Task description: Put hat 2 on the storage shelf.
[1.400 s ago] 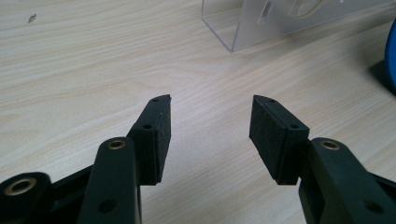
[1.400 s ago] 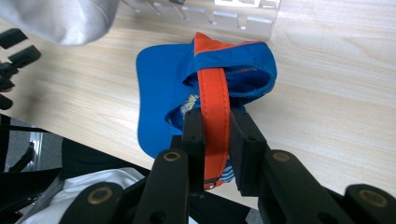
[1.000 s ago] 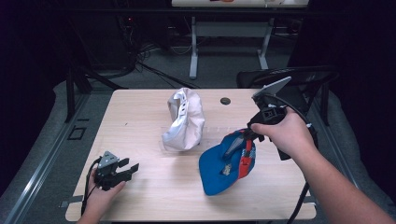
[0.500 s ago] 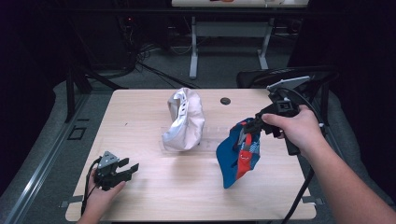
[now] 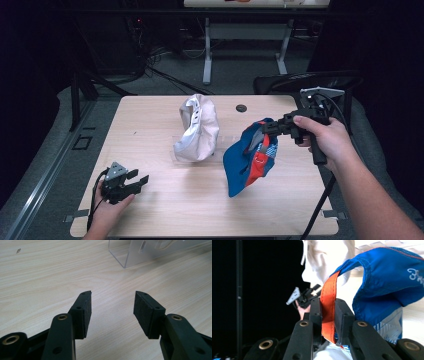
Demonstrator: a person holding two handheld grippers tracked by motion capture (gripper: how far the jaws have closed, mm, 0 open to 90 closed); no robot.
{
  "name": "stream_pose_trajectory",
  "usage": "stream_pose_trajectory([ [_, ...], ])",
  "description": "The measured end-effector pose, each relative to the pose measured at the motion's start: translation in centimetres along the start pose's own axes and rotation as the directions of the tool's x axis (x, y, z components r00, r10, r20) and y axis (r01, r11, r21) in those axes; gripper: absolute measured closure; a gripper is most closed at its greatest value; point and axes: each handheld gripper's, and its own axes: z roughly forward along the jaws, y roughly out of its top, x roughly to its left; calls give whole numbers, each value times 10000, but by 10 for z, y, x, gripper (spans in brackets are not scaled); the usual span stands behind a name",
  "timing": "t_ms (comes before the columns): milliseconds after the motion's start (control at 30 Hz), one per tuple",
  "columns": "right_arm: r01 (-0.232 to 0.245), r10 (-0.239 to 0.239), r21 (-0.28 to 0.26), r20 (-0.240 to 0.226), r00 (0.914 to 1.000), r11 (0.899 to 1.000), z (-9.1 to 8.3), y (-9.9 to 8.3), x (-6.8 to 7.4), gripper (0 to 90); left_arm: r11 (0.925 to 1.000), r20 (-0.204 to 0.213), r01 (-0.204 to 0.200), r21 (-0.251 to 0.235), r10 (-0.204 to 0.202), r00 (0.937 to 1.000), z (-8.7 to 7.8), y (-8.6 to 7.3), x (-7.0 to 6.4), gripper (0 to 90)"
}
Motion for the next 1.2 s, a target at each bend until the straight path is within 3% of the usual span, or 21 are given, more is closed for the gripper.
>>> stream_pose_trajectory([
  [233,-6,-6,-129,-939,9956,9999,7,4,-3,778,10000,6,2,2,-2,10000,0,0,1,487],
  [600,-39,-57,-573,-1657,9862,9984,5,15,4,777,10000,-26,2,-65,-2,10000,0,0,1,487],
  [1200,36,-233,-1401,-1392,9900,9901,-5,42,30,777,10000,31,-11,-22,11,10000,1,0,2,487],
])
